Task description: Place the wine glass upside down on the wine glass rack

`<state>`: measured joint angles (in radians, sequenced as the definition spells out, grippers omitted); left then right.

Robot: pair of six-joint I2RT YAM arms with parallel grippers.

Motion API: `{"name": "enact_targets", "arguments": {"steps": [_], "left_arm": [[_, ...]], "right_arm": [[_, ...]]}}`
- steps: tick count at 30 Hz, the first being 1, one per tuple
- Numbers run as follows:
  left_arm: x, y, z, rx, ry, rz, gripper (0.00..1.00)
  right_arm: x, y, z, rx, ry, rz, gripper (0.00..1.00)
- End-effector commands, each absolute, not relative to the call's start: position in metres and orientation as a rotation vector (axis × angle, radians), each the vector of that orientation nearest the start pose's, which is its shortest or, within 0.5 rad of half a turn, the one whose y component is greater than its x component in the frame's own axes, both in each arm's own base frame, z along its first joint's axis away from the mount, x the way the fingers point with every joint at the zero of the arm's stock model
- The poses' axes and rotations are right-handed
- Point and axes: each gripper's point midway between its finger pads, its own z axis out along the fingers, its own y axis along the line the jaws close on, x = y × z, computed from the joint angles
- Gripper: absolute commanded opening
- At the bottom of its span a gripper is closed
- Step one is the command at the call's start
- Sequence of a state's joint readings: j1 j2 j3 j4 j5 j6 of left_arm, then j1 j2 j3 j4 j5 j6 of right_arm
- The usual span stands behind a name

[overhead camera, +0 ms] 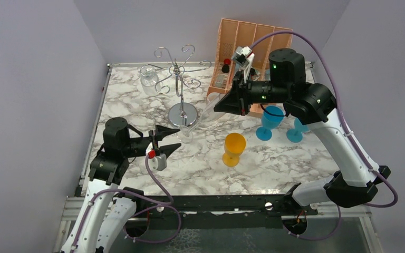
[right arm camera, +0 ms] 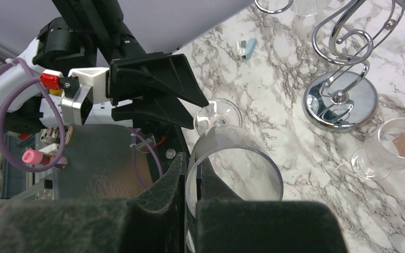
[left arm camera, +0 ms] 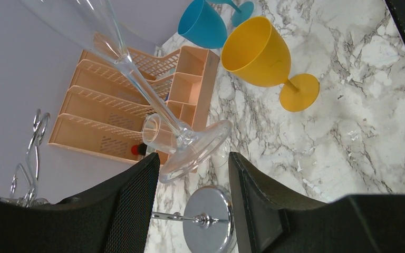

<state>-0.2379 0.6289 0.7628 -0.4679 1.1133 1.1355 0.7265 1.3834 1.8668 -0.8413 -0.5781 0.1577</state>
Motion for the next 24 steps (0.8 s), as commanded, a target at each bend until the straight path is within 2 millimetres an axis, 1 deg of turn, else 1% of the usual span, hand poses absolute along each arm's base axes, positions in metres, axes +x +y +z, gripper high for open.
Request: {"name": "enact_targets", "arguments": {"steps": [1,7,10,14,17,20,24], "left_arm": [[0.158,-0.189,0.294,1.568,0.725,-0.425,0.55],[0.154,-0.190,0.299,1.579,0.708,-0.444,0.54],[0.147,-0.192,0.305,1.578,0.674,-0.465,0.52],[0.138,-0.193,0.310,1.575,0.651,-0.495,0.48],[0.138,-0.192,0.313,1.574,0.658,-0.482,0.45],[0.134,-0.191,0.319,1.574,0.651,-0.482,0.39],[0.125,-0.192,0.327,1.569,0.625,-0.514,0.31]], "right_arm": [[0.181,0.304,0.437,-1.001,1.769,1.189,0.01],[0.167,0.307,0.450,-1.039,1.712,1.284,0.01],[0.160,0.312,0.448,-1.074,1.708,1.355,0.01],[0.156,0.316,0.447,-1.083,1.693,1.409,0.01],[0.155,0.318,0.451,-1.091,1.673,1.424,0.01],[0.157,0.320,0.451,-1.107,1.666,1.441,0.01],[0.166,0.322,0.448,-1.108,1.683,1.435,0.01]]}}
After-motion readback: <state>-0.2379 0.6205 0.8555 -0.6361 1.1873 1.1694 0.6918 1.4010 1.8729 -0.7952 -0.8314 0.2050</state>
